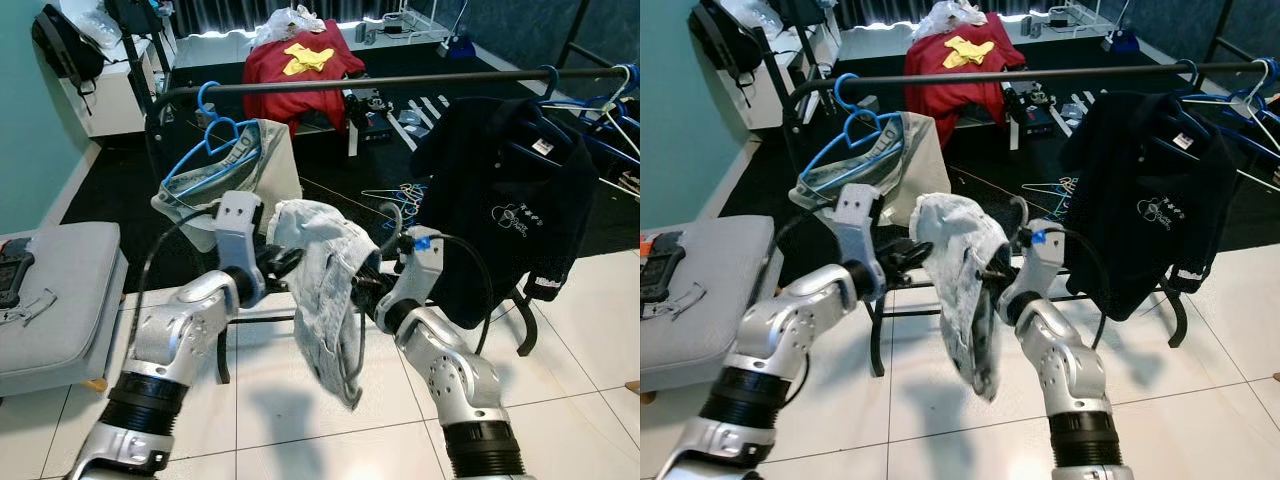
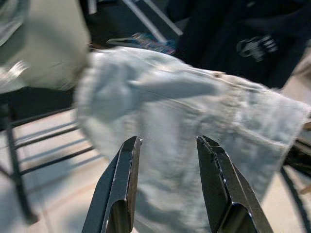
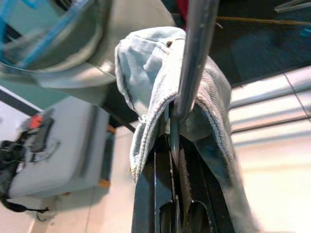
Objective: Hang hanger
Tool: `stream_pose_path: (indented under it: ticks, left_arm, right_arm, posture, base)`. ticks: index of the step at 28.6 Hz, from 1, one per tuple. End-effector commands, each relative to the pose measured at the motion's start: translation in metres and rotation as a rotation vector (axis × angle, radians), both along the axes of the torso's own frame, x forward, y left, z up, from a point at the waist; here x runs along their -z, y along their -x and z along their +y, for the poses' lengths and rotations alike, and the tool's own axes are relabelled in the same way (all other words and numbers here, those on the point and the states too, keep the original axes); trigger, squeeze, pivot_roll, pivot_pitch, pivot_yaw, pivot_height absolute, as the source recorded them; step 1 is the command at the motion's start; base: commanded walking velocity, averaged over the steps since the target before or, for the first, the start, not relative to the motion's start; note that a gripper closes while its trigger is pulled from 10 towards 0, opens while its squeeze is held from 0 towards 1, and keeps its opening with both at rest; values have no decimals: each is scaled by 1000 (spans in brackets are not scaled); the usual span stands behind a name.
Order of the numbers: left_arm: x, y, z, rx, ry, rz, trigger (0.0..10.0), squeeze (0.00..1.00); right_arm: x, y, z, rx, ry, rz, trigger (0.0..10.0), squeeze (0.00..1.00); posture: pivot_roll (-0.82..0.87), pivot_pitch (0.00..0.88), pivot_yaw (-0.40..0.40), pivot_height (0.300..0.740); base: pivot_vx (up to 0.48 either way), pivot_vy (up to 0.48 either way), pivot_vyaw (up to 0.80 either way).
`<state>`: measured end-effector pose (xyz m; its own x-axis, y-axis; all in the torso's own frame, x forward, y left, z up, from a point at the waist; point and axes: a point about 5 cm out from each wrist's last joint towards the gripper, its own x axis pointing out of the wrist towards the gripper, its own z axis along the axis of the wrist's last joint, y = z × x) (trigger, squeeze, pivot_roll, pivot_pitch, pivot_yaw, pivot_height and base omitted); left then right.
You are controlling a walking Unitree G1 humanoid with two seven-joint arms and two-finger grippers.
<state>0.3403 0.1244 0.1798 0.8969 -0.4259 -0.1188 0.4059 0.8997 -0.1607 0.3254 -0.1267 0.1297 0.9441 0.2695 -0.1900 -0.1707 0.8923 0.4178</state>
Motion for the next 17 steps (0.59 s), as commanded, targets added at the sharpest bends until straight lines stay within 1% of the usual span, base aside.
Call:
stream_pose_path:
  ticks: [1, 2, 3, 4, 5, 6, 7, 8, 9, 10, 12, 13, 15, 16, 17]
  left_arm:
    - [12, 2, 10, -33, -45, 27, 10000, 0]
    - [12, 2, 10, -33, -45, 27, 10000, 0]
    - [19, 4, 13, -41, -59, 37, 10000, 0]
    - [19, 4, 13, -41, -59, 37, 10000, 0]
    - [31, 7, 16, -53, -97, 51, 10000, 0]
    - [44, 11, 18, -75, -137, 66, 10000, 0]
    - [54, 14, 19, -88, -164, 74, 10000, 0]
    - [54, 14, 19, -88, -164, 74, 10000, 0]
    - [61, 17, 18, -91, -179, 76, 10000, 0]
    - [61, 17, 18, -91, -179, 76, 10000, 0]
    - [76, 26, 11, -87, -184, 64, 10000, 0]
    - [76, 26, 11, -87, -184, 64, 10000, 0]
    - [87, 35, 9, -92, -183, 47, 10000, 0]
    - [87, 35, 9, -92, -183, 47, 10000, 0]
    - [91, 37, 12, -115, -195, 34, 10000, 0]
  right_arm:
    - [-2, 1, -4, 22, 11, -26, 10000, 0]
    - [-2, 1, -4, 22, 11, -26, 10000, 0]
    - [-2, 1, -6, 23, 21, -28, 10000, 0]
    - [-2, 1, -6, 23, 21, -28, 10000, 0]
    - [-1, 2, -7, 17, 50, -37, 10000, 0]
    - [0, 3, -7, -16, 140, -68, 10000, 0]
    - [1, 3, -7, -43, 204, -90, 10000, 0]
    - [1, 3, -7, -43, 204, -90, 10000, 0]
    - [4, 4, -7, -62, 253, -105, 10000, 0]
    - [4, 4, -7, -62, 253, -105, 10000, 0]
    - [17, 8, -10, -81, 327, -115, 10000, 0]
    - [17, 8, -10, -81, 327, -115, 10000, 0]
    - [29, 15, -13, -105, 372, -117, 10000, 0]
    - [29, 15, -13, -105, 372, -117, 10000, 0]
    - [33, 18, -13, -128, 385, -122, 10000, 0]
  posture:
    - [-41, 98, 61, 740]
    - [-41, 98, 61, 740]
    - [-43, 95, 62, 740]
    - [-43, 95, 62, 740]
    - [-46, 87, 60, 740]
    - [-53, 77, 55, 740]
    - [-53, 77, 55, 740]
    - [-53, 77, 55, 740]
    - [-56, 68, 52, 740]
    - [-56, 68, 52, 740]
    - [-47, 37, 40, 740]
    - [-47, 37, 40, 740]
    - [-42, 19, 34, 740]
    - [-42, 19, 34, 740]
    - [-37, 6, 26, 740]
  base:
    - [0, 0, 0]
    - [0, 0, 0]
    - [0, 0, 0]
    - [0, 0, 0]
    - [0, 0, 0]
    - [0, 0, 0]
    - [0, 0, 0]
    - [0, 0, 0]
    - [0, 0, 0]
    - [0, 0, 0]
    - [0, 0, 0]
    - [0, 0, 0]
    - [0, 0, 0]
    - [0, 0, 0]
    - [0, 0, 0]
